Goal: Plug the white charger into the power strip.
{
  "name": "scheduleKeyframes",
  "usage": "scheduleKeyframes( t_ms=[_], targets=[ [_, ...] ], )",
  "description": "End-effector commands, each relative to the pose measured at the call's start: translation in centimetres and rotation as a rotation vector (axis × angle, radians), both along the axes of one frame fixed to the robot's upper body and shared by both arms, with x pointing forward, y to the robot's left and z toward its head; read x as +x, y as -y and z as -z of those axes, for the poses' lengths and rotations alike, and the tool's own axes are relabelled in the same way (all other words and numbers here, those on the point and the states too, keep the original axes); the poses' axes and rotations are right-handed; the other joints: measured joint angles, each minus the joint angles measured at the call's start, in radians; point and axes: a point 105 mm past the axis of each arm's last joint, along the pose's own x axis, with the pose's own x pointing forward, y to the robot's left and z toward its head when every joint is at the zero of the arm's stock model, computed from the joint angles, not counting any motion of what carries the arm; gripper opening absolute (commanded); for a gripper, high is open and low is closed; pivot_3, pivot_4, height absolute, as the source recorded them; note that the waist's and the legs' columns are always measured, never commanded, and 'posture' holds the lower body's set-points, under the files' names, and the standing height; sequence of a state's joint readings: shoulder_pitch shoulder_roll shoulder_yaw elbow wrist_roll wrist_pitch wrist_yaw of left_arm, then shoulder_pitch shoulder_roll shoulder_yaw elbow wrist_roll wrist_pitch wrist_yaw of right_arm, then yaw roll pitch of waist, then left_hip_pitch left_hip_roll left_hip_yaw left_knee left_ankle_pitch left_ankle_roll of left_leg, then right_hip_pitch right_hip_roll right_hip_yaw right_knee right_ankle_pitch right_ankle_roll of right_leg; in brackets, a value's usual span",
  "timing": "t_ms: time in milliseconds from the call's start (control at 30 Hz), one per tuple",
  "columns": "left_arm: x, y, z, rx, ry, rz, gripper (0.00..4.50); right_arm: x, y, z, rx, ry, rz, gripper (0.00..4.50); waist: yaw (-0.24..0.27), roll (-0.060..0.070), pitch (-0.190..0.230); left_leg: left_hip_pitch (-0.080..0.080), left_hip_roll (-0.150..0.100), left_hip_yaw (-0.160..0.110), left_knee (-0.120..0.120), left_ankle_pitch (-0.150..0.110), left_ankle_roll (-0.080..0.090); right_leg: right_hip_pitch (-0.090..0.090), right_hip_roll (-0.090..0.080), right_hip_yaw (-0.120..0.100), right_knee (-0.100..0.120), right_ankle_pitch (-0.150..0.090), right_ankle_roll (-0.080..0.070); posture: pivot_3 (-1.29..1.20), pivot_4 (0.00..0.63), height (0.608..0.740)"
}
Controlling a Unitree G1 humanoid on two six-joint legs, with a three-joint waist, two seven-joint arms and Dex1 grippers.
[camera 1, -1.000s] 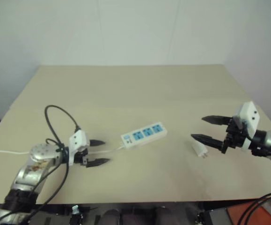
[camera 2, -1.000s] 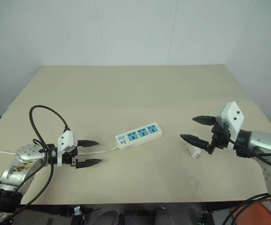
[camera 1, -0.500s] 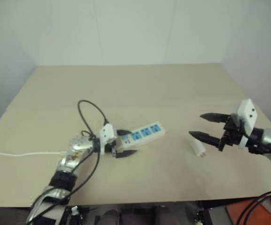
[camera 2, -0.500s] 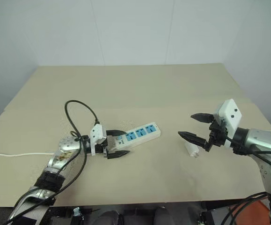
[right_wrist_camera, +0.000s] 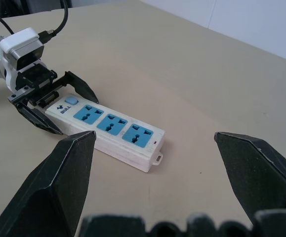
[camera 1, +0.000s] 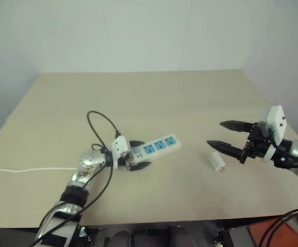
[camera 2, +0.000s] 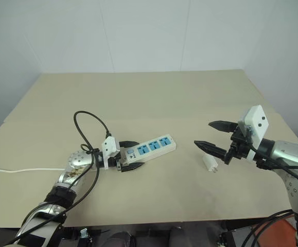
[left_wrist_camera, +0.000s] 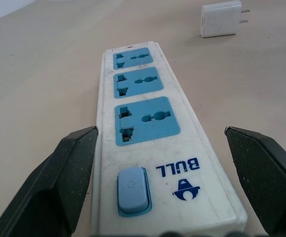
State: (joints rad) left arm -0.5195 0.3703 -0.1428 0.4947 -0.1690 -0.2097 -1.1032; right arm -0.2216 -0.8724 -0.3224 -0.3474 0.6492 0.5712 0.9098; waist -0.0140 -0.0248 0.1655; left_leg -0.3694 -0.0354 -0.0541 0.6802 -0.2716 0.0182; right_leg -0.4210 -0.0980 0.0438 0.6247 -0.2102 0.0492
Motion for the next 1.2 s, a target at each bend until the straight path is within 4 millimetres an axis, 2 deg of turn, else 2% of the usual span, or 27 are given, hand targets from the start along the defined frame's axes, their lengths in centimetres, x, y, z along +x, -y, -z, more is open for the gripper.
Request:
scheduleKeyframes(
  t_ms=[33, 167, 700, 800, 867, 1033, 1200],
  targets=[
    [-0.7, -0.5, 1.4, 0.009, -0.052, -0.011, 4.46, -0.3, -0.5, -1.2, 0.007, 0.044, -0.019, 4.5, 0.0, 0.0, 0.0, 0.0, 0.0, 0.0, 0.0, 0.0, 0.0, 0.0, 0.0, 0.0, 0.0, 0.0, 0.0, 0.0, 0.15, 0.74],
    [-0.7, -0.8, 1.2, -0.036, -0.065, -0.049, 4.46, -0.3, -0.6, -1.0, 0.009, 0.04, -0.024, 4.5, 0.0, 0.0, 0.0, 0.0, 0.0, -0.001, 0.0, 0.0, 0.0, 0.0, 0.0, 0.0, 0.0, 0.0, 0.0, 0.0, 0.15, 0.74],
    [-0.7, 0.3, 3.7, -0.002, -0.163, -0.02, 4.46, -0.5, -1.1, -1.1, 0.018, 0.039, -0.04, 4.5, 0.014, 0.002, -0.003, 0.002, -0.001, 0.001, 0.0, 0.0, 0.0, 0.003, 0.0, 0.0, 0.0, 0.0, 0.0, 0.0, 0.15, 0.74],
    [-1.0, 0.7, 4.3, 0.01, -0.162, 0.014, 3.84, -0.5, -1.3, -1.3, 0.019, 0.043, -0.045, 4.5, 0.016, 0.004, -0.004, 0.003, -0.001, 0.001, 0.001, 0.0, 0.0, 0.005, 0.0, -0.001, 0.0, 0.0, 0.0, 0.0, 0.15, 0.74],
    [-1.1, 0.9, 4.4, 0.01, -0.167, 0.034, 3.27, -0.5, -1.3, -1.4, 0.017, 0.043, -0.048, 4.5, 0.018, 0.005, -0.004, 0.004, -0.001, 0.001, 0.0, 0.0, 0.0, 0.007, 0.0, -0.001, 0.0, 0.0, 0.0, 0.0, 0.15, 0.74],
    [-2.5, 1.4, 4.0, 0.021, -0.151, 0.153, 3.29, -0.3, -1.2, -1.6, 0.008, 0.044, -0.05, 4.5, 0.018, 0.005, -0.004, 0.012, -0.001, 0.001, 0.0, -0.001, 0.001, 0.016, 0.0, -0.002, -0.004, -0.001, 0.002, 0.0, 0.15, 0.74],
    [-4.3, 0.4, 2.2, 0.018, -0.147, 0.278, 3.29, -0.1, -0.9, -1.8, -0.014, 0.032, -0.061, 4.5, 0.01, 0.005, -0.005, 0.011, 0.0, -0.001, -0.002, -0.003, 0.004, 0.016, 0.0, -0.002, -0.008, -0.001, 0.002, 0.0, 0.15, 0.74]
  ],
)
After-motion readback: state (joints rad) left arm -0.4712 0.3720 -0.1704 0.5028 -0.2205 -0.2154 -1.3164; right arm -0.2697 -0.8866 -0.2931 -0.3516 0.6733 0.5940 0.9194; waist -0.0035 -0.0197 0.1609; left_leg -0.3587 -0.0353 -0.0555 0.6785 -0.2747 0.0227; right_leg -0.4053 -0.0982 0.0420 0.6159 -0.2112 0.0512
